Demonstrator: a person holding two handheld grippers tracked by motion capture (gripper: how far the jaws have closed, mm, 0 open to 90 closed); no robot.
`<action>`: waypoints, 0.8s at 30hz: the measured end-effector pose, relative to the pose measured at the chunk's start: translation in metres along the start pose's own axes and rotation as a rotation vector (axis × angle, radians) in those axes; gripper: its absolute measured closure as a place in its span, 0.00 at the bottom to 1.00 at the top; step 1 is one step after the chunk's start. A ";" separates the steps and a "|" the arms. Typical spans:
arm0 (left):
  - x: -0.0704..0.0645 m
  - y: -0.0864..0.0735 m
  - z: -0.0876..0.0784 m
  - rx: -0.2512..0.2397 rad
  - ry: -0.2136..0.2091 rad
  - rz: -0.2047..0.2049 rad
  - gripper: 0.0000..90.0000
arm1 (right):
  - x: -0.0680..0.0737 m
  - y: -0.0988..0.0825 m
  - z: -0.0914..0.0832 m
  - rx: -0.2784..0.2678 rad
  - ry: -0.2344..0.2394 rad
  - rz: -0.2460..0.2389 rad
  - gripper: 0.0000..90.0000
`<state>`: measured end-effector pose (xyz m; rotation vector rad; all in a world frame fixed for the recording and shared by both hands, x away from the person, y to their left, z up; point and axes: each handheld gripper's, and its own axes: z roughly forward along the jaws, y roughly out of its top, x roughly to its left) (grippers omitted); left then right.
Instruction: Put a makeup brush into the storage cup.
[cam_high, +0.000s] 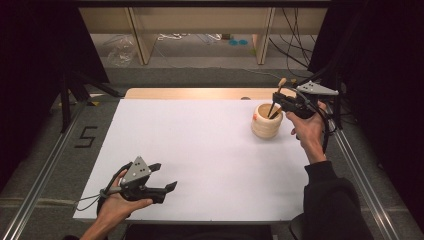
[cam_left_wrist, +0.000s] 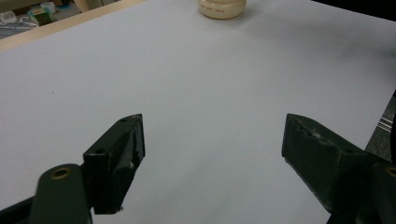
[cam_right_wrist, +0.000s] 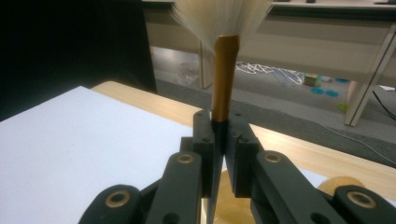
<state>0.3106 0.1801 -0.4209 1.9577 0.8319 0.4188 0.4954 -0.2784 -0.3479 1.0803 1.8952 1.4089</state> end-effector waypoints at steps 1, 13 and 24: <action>0.000 0.000 0.000 0.002 -0.004 -0.001 0.24 | -0.001 -0.001 0.001 -0.004 -0.004 -0.003 0.94; -0.001 -0.001 0.001 0.008 -0.003 0.000 0.24 | -0.005 -0.006 0.015 -0.003 -0.049 -0.014 0.94; -0.002 -0.002 0.002 0.012 -0.014 -0.005 0.24 | -0.009 -0.021 0.024 0.030 -0.066 -0.016 0.94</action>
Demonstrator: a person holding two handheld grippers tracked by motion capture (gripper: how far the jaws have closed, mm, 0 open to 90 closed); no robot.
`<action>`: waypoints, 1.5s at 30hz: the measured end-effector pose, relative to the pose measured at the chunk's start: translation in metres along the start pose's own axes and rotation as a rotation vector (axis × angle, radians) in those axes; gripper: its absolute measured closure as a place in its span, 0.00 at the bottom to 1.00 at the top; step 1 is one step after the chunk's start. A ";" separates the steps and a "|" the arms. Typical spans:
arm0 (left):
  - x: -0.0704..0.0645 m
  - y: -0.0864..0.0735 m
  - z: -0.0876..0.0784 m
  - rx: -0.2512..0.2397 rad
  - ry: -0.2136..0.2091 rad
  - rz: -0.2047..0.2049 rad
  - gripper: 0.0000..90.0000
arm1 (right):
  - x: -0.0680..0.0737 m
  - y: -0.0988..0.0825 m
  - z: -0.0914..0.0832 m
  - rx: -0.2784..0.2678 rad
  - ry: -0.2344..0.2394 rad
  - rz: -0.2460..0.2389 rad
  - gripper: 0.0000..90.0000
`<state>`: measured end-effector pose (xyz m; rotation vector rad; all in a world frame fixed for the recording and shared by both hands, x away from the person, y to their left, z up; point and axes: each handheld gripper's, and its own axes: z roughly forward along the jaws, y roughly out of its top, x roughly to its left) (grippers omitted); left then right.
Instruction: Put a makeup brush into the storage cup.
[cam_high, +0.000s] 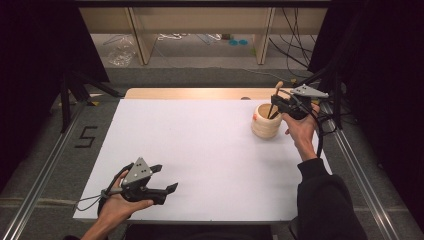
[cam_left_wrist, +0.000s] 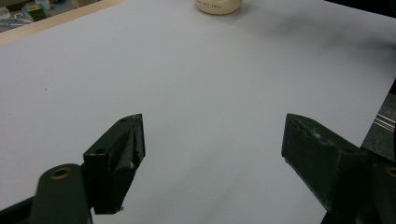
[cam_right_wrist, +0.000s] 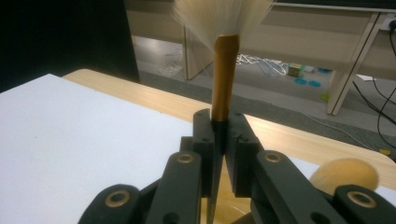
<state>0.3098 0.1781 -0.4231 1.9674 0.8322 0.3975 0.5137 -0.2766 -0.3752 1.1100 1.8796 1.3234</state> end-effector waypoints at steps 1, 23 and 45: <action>0.000 0.000 0.000 0.000 -0.001 0.003 0.24 | 0.000 -0.001 0.001 0.001 0.001 0.005 0.94; 0.000 0.001 -0.001 -0.005 0.005 0.003 0.24 | 0.004 -0.017 0.008 0.071 -0.008 -0.002 0.93; 0.001 0.001 -0.003 -0.010 0.013 -0.006 0.24 | 0.019 -0.004 -0.016 0.012 -0.015 -0.035 0.38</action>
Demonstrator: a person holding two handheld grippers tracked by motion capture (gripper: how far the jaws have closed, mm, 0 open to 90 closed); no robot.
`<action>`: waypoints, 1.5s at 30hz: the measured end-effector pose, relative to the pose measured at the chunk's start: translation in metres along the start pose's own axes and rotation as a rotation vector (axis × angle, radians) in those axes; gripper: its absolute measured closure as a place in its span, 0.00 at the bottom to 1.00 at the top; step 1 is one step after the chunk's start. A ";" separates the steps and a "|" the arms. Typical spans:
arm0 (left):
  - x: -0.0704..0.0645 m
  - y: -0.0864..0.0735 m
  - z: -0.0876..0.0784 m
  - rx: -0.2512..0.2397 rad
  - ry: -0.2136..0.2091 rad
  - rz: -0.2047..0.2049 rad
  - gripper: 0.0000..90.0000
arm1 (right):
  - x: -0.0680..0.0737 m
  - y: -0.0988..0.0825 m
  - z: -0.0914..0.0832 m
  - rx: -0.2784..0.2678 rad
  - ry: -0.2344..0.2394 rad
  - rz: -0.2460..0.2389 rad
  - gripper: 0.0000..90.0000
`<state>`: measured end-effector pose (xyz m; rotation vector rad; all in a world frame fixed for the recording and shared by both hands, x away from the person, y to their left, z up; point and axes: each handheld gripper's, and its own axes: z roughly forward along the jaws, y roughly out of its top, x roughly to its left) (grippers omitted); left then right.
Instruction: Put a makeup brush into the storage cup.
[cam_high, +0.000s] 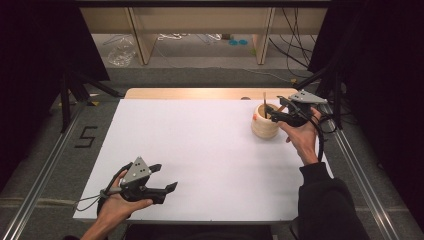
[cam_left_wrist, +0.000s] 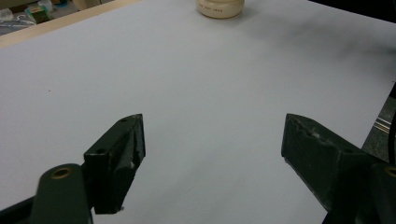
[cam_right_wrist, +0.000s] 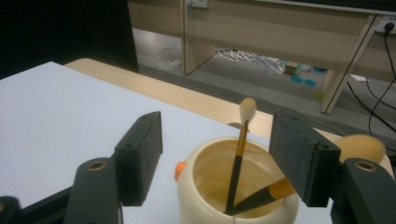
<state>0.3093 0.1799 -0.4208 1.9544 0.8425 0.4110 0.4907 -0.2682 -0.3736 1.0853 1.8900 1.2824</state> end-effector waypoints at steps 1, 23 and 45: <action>0.000 0.000 0.000 -0.001 0.000 0.000 0.24 | 0.001 0.000 0.000 -0.006 0.001 0.002 0.37; 0.002 0.002 -0.003 -0.032 0.020 -0.011 0.24 | 0.055 0.000 -0.023 -0.036 0.102 0.009 0.26; 0.003 0.003 -0.005 -0.059 0.018 -0.023 0.24 | 0.092 -0.023 -0.051 -0.046 0.186 0.028 0.23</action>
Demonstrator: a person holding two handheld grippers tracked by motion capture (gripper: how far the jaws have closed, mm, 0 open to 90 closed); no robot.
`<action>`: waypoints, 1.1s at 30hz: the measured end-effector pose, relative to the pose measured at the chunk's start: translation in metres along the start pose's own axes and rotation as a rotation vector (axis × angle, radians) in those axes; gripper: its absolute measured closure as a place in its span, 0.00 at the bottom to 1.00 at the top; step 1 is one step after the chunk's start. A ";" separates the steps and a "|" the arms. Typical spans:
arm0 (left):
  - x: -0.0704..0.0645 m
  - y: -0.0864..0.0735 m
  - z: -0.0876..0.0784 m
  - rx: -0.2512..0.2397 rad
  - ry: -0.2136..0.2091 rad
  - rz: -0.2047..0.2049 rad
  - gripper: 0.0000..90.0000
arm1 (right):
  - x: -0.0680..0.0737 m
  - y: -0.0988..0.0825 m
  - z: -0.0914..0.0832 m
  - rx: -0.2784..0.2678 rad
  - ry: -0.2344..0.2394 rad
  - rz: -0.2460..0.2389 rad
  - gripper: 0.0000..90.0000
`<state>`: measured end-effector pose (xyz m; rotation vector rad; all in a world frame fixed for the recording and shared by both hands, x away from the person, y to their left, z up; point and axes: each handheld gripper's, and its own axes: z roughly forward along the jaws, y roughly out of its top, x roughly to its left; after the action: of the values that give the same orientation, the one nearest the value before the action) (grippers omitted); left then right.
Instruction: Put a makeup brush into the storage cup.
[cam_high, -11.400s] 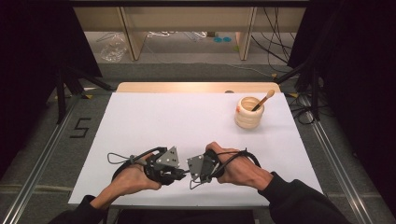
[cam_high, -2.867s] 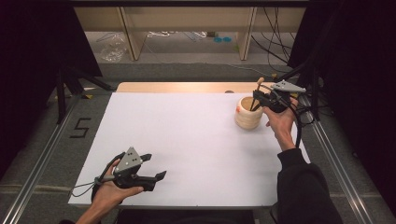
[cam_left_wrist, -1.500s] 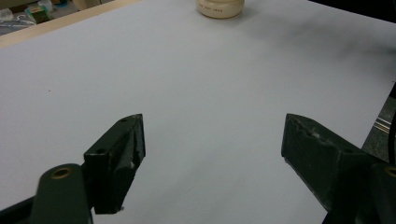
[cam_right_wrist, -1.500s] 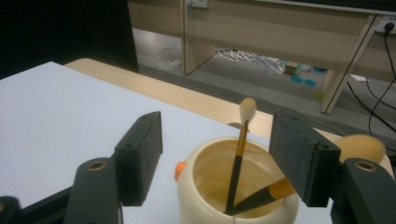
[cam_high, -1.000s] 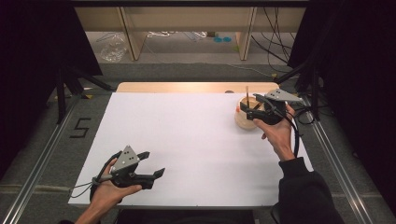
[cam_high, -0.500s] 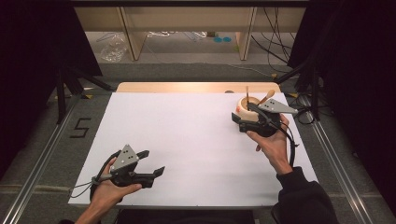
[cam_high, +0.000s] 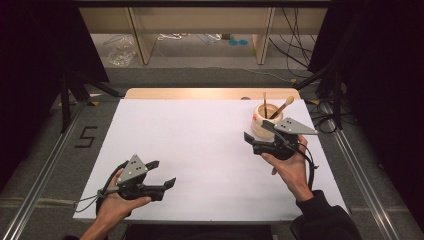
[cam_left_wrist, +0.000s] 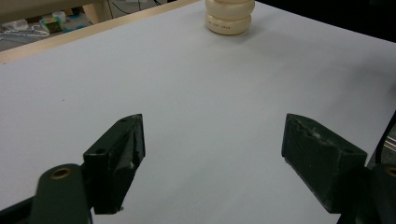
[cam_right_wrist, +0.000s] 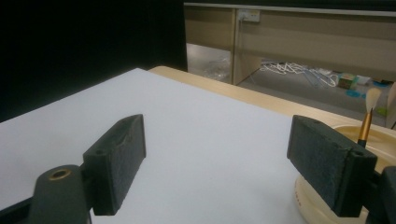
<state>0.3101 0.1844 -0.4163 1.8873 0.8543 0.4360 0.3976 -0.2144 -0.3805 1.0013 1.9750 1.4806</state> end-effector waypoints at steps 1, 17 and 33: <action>0.000 0.000 -0.001 0.000 0.007 0.005 0.24 | 0.001 -0.001 0.000 -0.014 -0.004 -0.017 0.23; 0.001 0.000 -0.002 -0.009 0.008 -0.001 0.24 | 0.027 -0.019 -0.014 0.004 0.063 -0.015 0.22; 0.003 0.001 -0.005 -0.026 0.009 -0.015 0.24 | 0.040 -0.038 -0.028 0.023 0.064 -0.010 0.22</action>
<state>0.3092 0.1891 -0.4133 1.8556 0.8642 0.4440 0.3419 -0.2058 -0.4062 0.9633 2.0436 1.5050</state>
